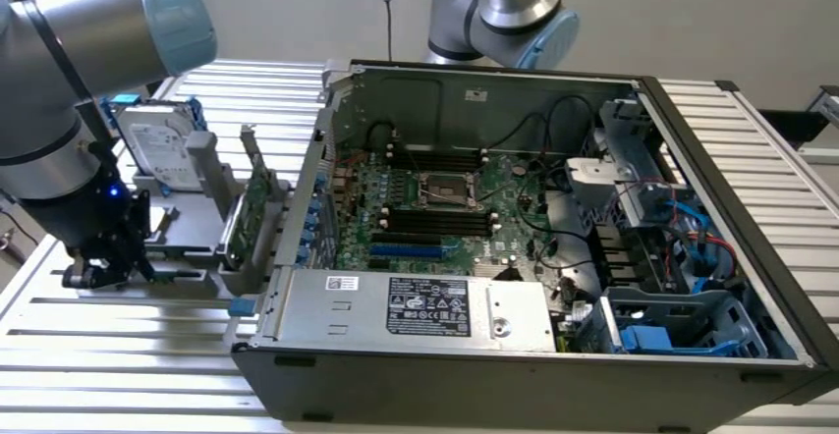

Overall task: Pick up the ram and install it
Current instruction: 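Pick up the ram and move it above insertion slot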

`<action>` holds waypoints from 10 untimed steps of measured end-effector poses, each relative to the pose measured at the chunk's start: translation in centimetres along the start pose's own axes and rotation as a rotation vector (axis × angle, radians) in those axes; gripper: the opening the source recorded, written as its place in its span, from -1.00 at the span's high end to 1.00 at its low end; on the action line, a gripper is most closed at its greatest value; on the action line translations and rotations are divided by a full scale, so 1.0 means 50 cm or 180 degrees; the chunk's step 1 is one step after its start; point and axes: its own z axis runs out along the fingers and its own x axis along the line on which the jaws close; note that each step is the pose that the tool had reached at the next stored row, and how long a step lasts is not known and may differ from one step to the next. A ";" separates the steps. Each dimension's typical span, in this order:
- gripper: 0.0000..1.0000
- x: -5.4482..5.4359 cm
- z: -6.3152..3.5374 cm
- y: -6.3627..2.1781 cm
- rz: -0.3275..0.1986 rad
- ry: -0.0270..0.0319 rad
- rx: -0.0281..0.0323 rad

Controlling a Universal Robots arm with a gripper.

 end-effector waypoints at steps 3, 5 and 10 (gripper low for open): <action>0.73 0.000 0.000 0.000 0.0056 -0.0001 -0.0007; 0.73 0.000 0.000 0.000 0.0098 -0.0002 -0.0010; 0.73 0.000 0.000 -0.001 0.0172 -0.0003 -0.0014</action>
